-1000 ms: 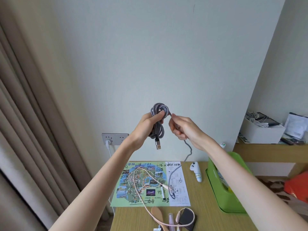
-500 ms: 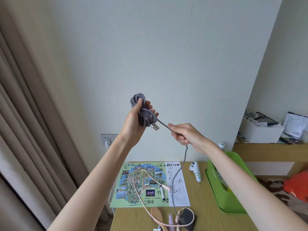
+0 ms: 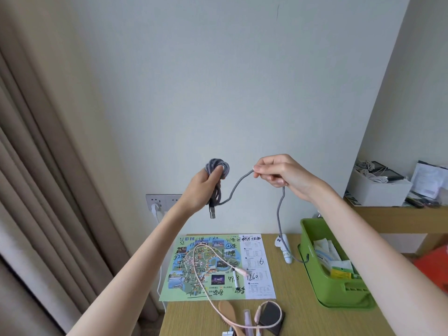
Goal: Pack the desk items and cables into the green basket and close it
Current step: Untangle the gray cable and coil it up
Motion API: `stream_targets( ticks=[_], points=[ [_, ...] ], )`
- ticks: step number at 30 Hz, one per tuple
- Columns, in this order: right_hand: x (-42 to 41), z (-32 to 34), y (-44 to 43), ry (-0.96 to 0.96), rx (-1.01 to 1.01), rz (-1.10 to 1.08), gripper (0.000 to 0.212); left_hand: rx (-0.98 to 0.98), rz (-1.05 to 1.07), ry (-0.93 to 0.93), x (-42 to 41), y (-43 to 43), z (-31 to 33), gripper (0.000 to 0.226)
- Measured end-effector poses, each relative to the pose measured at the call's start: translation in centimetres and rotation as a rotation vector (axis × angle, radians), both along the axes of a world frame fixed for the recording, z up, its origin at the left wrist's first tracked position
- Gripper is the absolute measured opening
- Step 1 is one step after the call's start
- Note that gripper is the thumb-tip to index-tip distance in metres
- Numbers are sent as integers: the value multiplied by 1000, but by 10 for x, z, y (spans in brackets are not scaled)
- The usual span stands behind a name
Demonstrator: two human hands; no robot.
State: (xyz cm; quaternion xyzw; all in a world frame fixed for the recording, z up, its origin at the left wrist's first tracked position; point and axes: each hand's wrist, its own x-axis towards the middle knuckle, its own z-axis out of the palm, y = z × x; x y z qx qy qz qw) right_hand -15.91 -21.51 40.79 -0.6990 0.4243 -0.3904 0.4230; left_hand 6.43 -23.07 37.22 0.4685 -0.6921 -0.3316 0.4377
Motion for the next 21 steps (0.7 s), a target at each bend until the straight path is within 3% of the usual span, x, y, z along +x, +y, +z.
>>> stream_targets(
  ticks=[3,6,11,15,19,21],
  points=[
    [7,3,0,44,-48,-28,20,-11,-124,-100,-9,8,-1,37],
    [16,2,-1,69,-93,-65,21,1,-276,-75,-18,19,0,37],
    [23,-3,-1,52,-142,-104,20,128,-448,-78,-25,27,1,15],
    [22,-12,-1,-1,-120,-199,32,223,-395,42,-22,25,6,24],
    [22,-27,-2,-61,-18,-211,44,169,-198,124,-28,23,8,34],
    [24,-33,-2,-108,34,-161,46,132,-114,189,-30,24,9,27]
  ],
)
